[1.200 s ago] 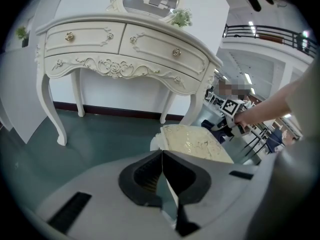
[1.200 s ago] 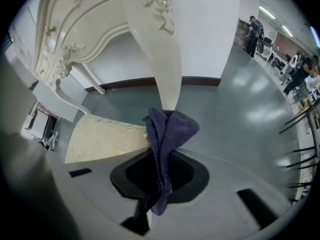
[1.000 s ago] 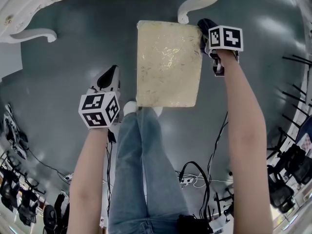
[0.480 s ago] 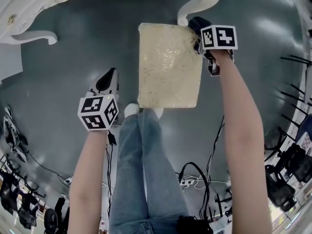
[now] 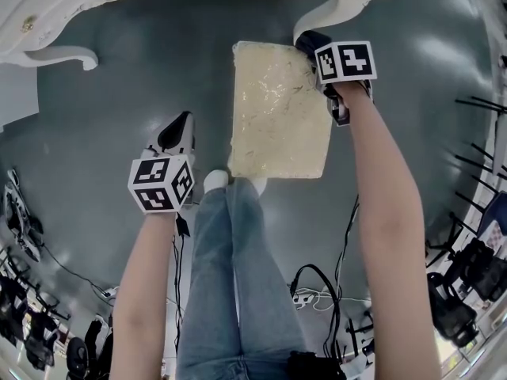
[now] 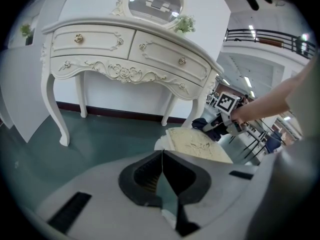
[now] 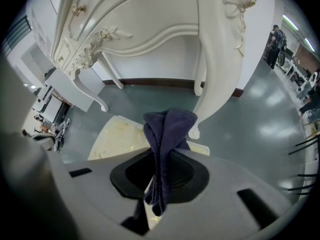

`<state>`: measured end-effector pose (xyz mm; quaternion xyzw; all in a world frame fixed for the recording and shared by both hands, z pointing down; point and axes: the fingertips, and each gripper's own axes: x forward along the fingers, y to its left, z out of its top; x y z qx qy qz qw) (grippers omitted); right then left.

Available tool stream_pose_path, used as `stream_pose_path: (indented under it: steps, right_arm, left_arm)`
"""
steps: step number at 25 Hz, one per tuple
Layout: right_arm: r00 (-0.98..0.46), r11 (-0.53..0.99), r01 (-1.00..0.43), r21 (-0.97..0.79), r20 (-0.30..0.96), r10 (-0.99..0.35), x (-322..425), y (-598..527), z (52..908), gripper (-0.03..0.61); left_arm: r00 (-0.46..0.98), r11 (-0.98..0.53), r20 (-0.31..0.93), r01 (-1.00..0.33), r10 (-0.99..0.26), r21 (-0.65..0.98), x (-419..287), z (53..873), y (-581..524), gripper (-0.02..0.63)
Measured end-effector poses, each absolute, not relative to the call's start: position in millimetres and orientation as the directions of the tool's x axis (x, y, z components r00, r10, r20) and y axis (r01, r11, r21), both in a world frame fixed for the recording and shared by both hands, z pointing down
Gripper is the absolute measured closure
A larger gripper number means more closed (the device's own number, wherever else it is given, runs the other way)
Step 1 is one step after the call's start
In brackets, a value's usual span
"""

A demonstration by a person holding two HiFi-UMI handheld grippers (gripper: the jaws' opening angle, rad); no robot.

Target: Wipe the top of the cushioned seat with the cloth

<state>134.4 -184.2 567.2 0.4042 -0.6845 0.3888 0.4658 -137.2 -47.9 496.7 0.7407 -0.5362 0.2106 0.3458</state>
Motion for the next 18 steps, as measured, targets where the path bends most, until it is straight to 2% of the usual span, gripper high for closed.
stream_pose_path:
  steps: [18]
  right_arm:
    - [-0.316, 0.394, -0.891, -0.226, 0.932, -0.180, 88.8, -181.0, 565.0, 0.540]
  left_arm:
    - [0.341, -0.184, 0.677, -0.937, -0.653, 0.295, -148.3, 495.7, -44.8, 0.609]
